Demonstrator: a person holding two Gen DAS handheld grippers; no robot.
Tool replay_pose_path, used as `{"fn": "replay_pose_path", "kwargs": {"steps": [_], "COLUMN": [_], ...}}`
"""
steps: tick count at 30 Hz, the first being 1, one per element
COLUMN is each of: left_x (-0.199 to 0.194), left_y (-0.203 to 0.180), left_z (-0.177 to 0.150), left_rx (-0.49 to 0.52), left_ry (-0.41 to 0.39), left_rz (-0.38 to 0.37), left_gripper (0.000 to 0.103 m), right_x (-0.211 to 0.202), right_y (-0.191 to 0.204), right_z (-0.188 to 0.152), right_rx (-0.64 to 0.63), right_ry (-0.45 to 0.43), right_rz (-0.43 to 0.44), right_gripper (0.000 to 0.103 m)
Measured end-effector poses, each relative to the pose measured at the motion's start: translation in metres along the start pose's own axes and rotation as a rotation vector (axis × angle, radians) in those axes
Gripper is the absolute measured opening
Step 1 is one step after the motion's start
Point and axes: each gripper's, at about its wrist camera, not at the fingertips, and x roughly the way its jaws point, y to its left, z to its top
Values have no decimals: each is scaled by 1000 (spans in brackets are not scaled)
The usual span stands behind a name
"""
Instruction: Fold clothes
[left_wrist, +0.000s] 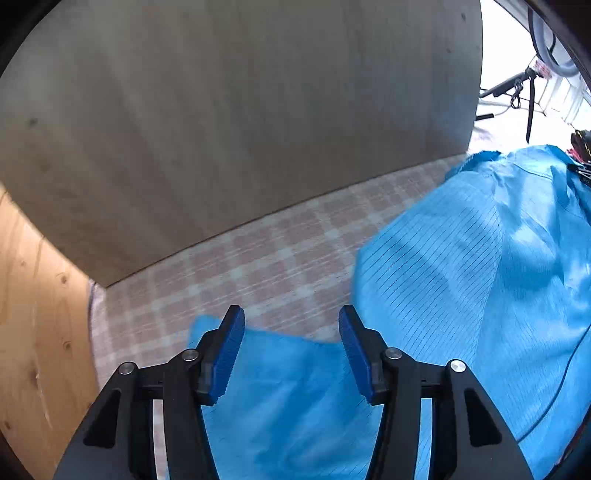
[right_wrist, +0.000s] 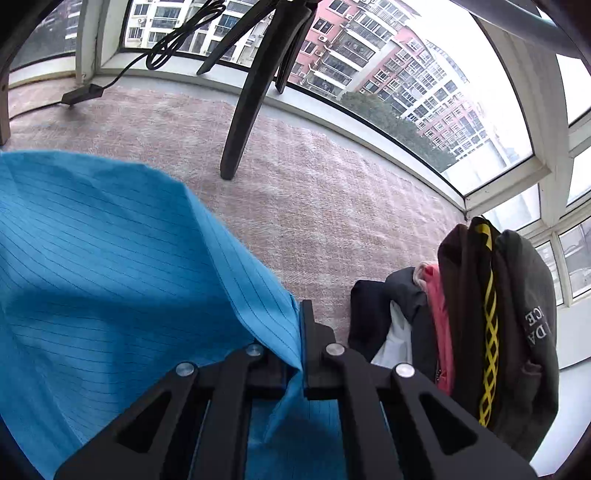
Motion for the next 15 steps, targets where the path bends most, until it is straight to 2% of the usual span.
{"fn": "replay_pose_path", "kwargs": {"steps": [2, 4, 5, 6, 9, 12, 15], "left_x": [-21, -38, -43, -46, -38, -21, -1], "left_y": [30, 58, 68, 78, 89, 93, 92], "left_z": [-21, -44, -59, -73, -101, -121, -137], "left_rx": [-41, -82, -104, -123, -163, -179, -192], "left_ry": [4, 20, 39, 60, 130, 202, 258], "left_rz": [40, 89, 111, 128, 143, 180, 185], "left_gripper": [63, 65, 65, 65, 65, 66, 67], "right_x": [-25, -55, -72, -89, -140, -188, -230], "right_y": [-9, -8, -5, 2, 21, 37, 59], "right_z": [1, 0, -1, -3, -10, -17, -26], "right_rx": [53, 81, 88, 89, 95, 106, 71], "right_ry": [-48, -101, -135, -175, -270, -325, -356], "right_rz": [66, 107, 149, 200, 365, 569, 667], "right_gripper": [8, 22, 35, 40, 40, 40, 42]}}
